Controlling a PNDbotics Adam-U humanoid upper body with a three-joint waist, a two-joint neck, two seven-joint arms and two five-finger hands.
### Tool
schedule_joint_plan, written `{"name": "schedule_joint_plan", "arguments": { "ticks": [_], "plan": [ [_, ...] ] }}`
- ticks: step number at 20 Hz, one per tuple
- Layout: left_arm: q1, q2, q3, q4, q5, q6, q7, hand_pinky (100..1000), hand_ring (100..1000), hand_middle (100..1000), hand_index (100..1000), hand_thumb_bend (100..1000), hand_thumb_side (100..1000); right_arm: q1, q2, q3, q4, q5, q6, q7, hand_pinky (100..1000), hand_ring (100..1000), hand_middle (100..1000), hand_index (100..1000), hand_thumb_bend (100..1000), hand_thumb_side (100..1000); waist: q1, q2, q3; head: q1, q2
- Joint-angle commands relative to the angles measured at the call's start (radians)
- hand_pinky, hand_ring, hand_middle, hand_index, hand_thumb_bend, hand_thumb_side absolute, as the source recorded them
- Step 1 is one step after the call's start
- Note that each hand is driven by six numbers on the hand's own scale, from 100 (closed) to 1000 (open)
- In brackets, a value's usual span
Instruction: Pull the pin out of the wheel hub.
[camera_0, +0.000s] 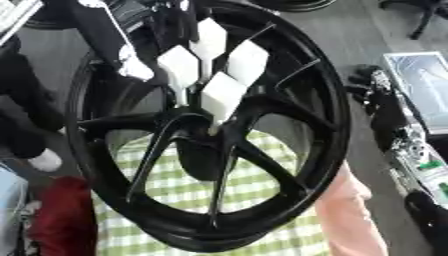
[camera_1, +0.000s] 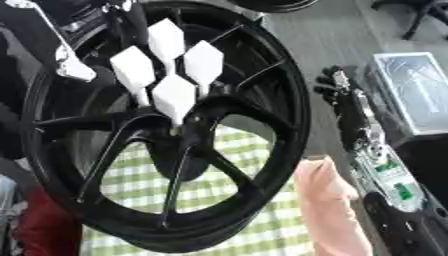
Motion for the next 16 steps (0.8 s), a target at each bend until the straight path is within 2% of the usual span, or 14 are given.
{"name": "schedule_joint_plan", "arguments": {
  "ticks": [1, 11, 16],
  "plan": [
    [-0.014, 0.009, 0.004, 0.008, -0.012, -0.01, 0.001, 719, 777, 770, 771, 384, 106, -0.007, -0.015, -0.007, -0.011, 0.003, -0.004, 0.003, 956, 801, 748, 819, 100, 791, -0.002, -0.014, -0.002, -0.003, -0.006],
    [-0.007, -0.004, 0.006, 0.049, -0.049, -0.039, 0.001, 727, 784, 786, 771, 385, 100, -0.007, -0.011, -0.007, -0.012, 0.003, -0.005, 0.002, 956, 801, 748, 819, 100, 792, -0.005, -0.011, -0.004, -0.004, -0.008],
    [-0.01, -0.011, 0.013, 0.058, -0.054, -0.047, 0.001, 737, 810, 825, 776, 391, 100, -0.008, -0.009, -0.007, -0.011, 0.004, -0.004, 0.002, 956, 800, 748, 819, 100, 794, -0.006, -0.007, -0.006, -0.005, -0.008]
  ]
}}
